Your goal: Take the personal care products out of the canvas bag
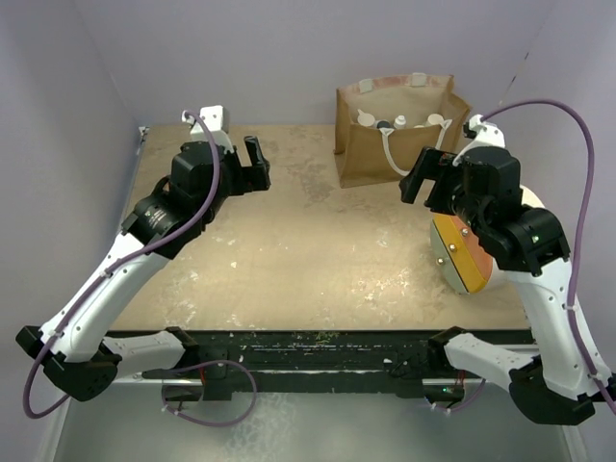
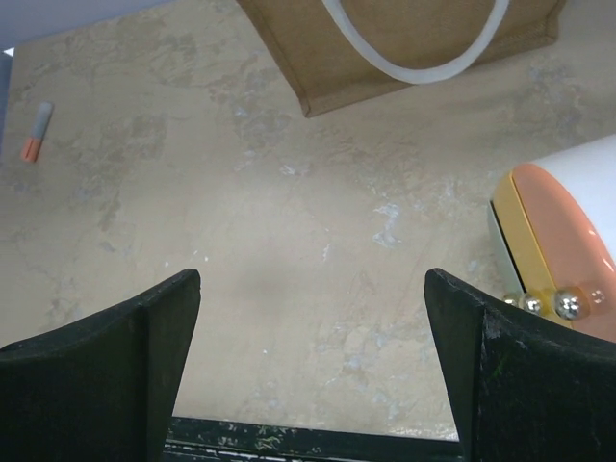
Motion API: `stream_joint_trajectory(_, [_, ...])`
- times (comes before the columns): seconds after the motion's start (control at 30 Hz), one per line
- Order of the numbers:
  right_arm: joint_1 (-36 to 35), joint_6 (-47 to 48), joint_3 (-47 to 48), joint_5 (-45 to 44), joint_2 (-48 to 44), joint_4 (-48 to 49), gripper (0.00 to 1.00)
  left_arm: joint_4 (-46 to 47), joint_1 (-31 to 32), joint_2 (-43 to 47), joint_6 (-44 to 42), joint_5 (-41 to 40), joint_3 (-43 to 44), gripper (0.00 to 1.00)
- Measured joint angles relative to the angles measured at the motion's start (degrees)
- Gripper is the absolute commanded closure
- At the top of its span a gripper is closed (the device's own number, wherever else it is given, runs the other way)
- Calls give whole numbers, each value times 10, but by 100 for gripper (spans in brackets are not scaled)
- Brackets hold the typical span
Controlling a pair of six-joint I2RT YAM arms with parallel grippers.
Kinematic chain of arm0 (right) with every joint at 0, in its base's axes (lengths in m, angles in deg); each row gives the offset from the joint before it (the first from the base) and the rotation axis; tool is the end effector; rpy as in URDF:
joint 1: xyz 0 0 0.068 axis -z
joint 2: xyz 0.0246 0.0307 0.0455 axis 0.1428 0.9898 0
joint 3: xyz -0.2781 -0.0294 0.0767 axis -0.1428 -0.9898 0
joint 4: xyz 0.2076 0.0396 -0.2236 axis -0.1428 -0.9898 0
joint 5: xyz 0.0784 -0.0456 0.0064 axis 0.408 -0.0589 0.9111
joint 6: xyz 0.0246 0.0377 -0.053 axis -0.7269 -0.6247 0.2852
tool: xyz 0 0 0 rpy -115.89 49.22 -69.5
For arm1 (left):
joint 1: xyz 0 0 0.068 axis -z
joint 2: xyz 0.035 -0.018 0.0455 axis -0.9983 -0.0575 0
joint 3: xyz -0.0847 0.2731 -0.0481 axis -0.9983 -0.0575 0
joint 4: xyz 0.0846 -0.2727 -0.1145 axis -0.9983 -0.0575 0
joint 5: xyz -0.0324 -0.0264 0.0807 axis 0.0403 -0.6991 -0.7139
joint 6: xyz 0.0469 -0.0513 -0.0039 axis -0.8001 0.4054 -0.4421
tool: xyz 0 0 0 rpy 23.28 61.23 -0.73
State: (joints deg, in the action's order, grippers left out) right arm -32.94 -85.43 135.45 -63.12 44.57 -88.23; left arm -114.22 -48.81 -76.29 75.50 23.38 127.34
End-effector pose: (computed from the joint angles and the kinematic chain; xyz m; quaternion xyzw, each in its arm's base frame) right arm 0.2069 0.0772 0.5143 0.1166 0.8144 0.1450 0.5496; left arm 0.2436 -0.1566 0.4753 -0.0558 0.7996 -0.1358 0.5824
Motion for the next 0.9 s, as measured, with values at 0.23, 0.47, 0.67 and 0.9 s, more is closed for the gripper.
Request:
stream_joint_trajectory(0.23, [0,0,-11,46,31,52,0,9,-1,-8,66,98,-15,1])
stream_joint_trajectory(0.47, [0,5,0,78,129,107,0,-15,-3,8,129,188,-31,1])
stream_joint_trajectory(0.67, [0,9,18,93,217,141,0,-51,-3,43,139,202,-31,1])
stream_joint_trajectory(0.9, [0,35,117,89,306,168,0,-55,-6,5,108,186,11,1])
